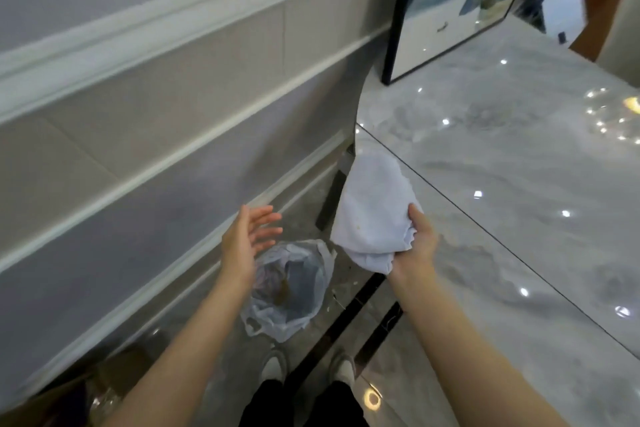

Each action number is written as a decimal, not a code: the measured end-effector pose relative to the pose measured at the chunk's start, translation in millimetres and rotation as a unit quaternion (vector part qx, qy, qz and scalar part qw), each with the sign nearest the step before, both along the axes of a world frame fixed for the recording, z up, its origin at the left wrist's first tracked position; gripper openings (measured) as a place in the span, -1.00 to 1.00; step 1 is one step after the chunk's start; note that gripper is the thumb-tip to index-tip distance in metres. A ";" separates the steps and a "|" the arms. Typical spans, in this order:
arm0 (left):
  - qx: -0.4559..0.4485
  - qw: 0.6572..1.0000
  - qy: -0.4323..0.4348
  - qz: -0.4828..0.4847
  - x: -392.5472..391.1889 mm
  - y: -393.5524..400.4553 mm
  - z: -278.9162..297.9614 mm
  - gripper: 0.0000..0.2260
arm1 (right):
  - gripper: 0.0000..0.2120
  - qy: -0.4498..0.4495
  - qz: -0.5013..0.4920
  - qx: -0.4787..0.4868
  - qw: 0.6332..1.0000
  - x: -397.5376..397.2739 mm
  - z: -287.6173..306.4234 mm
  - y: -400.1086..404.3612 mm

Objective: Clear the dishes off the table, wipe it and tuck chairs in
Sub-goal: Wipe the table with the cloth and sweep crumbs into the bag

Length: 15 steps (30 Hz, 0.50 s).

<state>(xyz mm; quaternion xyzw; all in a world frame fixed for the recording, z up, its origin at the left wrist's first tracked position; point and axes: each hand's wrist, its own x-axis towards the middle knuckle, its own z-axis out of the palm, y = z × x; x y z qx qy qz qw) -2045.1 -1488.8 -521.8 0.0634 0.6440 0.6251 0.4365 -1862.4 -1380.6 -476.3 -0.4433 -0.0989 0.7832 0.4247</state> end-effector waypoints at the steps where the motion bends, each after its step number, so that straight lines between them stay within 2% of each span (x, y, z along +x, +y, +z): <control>1: -0.007 1.000 0.007 0.006 0.3 -7.1 -6.7 -0.60 | -0.71 0.001 0.014 -0.015 1.000 -8.2 -12.2 -5.5; 4: -0.048 0.998 0.041 0.007 4.7 -28.5 -36.2 -0.64 | -0.70 -0.026 0.050 -0.068 0.996 -29.6 -59.0 -22.9; 8: -0.104 0.990 0.082 -0.050 17.0 -57.8 -96.4 -0.72 | -0.77 -0.060 0.090 -0.129 0.986 -39.2 -123.9 -31.6; 11: -0.105 0.983 0.110 -0.107 29.1 -67.6 -128.7 -0.79 | -0.65 -0.082 0.095 -0.131 0.983 -40.3 -162.3 -31.0; 12: -0.100 0.980 0.125 -0.121 33.6 -67.4 -139.8 -0.78 | -0.60 -0.092 0.095 -0.133 0.982 -40.8 -177.8 -30.6; 15: -0.114 0.948 0.207 -0.215 44.3 -57.4 -164.8 -0.58 | -0.55 -0.099 0.082 -0.141 0.982 -39.9 -214.6 -25.9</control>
